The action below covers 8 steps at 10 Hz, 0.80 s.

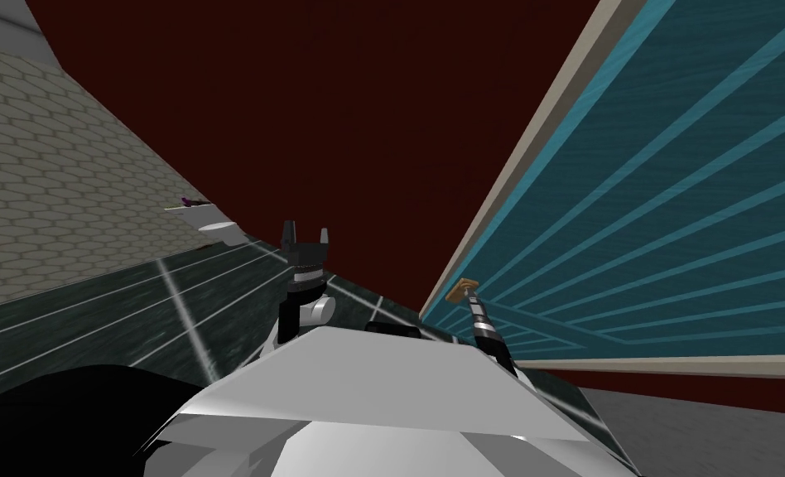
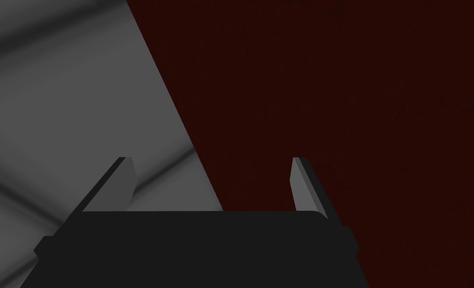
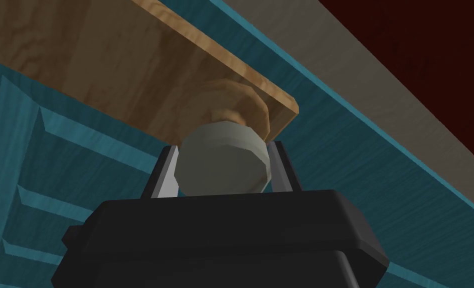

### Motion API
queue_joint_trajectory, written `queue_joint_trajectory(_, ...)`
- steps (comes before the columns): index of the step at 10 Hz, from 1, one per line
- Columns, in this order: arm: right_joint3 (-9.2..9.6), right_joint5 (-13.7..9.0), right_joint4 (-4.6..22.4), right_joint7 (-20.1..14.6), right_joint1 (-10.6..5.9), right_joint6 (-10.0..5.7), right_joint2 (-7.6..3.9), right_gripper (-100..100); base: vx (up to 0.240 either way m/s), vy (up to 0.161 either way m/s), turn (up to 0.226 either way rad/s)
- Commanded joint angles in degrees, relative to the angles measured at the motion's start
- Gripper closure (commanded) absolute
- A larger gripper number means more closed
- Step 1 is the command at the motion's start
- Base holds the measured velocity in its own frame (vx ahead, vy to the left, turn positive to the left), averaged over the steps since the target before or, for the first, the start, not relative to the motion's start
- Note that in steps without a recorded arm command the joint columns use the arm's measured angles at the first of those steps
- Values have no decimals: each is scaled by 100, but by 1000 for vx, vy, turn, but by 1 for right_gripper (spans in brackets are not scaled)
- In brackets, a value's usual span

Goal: Pull the door open

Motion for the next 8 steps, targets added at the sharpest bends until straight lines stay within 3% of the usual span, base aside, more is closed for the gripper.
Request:
queue_joint_trajectory(1, 48, -127, 45, -286, -69, 15, -18, 100, -54, -19, 40)
queue_joint_trajectory(4, 72, -235, 83, -574, -128, 32, -38, 100, -50, -10, 27)
queue_joint_trajectory(8, 148, -572, 202, -1245, -315, 86, -103, 100, -61, -8, 44)
